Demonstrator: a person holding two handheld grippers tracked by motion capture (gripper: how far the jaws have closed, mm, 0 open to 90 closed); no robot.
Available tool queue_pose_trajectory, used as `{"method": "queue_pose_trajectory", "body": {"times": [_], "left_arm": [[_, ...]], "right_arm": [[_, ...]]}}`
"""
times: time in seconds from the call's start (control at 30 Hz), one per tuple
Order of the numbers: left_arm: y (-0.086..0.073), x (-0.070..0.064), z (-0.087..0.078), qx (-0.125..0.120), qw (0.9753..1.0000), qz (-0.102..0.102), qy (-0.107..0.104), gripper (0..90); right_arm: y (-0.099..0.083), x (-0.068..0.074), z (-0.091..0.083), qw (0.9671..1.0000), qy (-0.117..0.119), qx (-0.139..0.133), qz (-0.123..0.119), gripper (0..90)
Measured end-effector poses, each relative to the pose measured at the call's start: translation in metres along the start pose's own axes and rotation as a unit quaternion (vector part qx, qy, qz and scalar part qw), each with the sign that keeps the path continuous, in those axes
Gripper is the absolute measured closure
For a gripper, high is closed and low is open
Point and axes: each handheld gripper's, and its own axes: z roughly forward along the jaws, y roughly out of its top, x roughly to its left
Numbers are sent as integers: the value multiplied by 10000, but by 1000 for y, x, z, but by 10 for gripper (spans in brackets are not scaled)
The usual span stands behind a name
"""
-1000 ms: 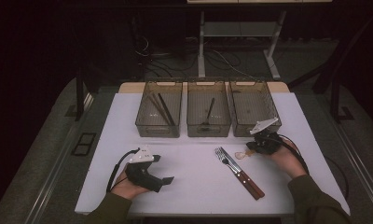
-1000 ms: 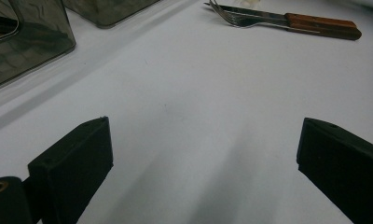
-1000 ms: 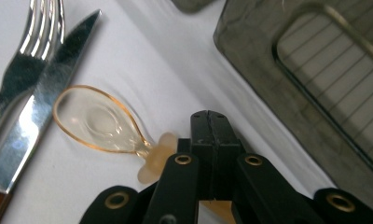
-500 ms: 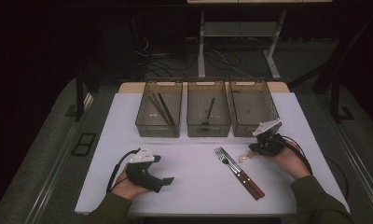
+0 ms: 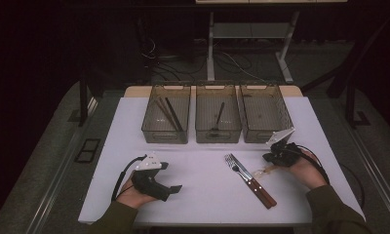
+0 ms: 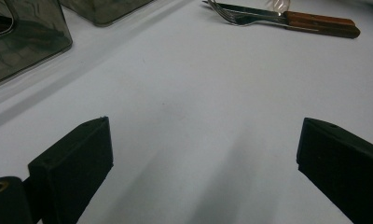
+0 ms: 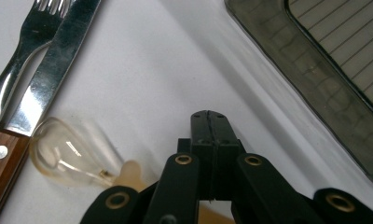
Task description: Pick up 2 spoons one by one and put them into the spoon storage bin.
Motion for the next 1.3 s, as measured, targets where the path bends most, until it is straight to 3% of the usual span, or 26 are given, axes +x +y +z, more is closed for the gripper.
{"method": "queue_pose_trajectory", "body": {"times": [0.27,0.37,0.53,0.67,0.8,1.1,1.13,1.17,1.3], "left_arm": [[0,0,0,-1,10000,10,-10,28],[0,0,0,0,10000,6,-12,27],[0,0,0,4,10000,-5,-13,28],[0,0,0,7,10000,-16,-13,28],[0,0,1,13,10000,-20,-19,28],[0,0,1,23,10000,-18,-26,28],[0,0,1,23,10000,-17,-25,28],[0,0,1,22,10000,-18,-25,28],[0,0,1,44,10000,-6,-23,28]], "right_arm": [[-2,-3,-10,9995,177,-246,-4,885],[-4,-5,-18,9986,345,-406,-10,805],[-10,-2,-28,9959,700,-528,-226,660],[-14,4,-27,9936,947,-444,-422,579],[-12,7,-23,9920,1025,-390,-629,520],[-15,2,-14,9869,1167,-260,-1082,509],[-16,3,-14,9867,1215,-258,-1049,508],[-15,2,-14,9853,1156,-228,-1234,508],[-14,4,-13,9825,1130,-173,-1470,493]]}}
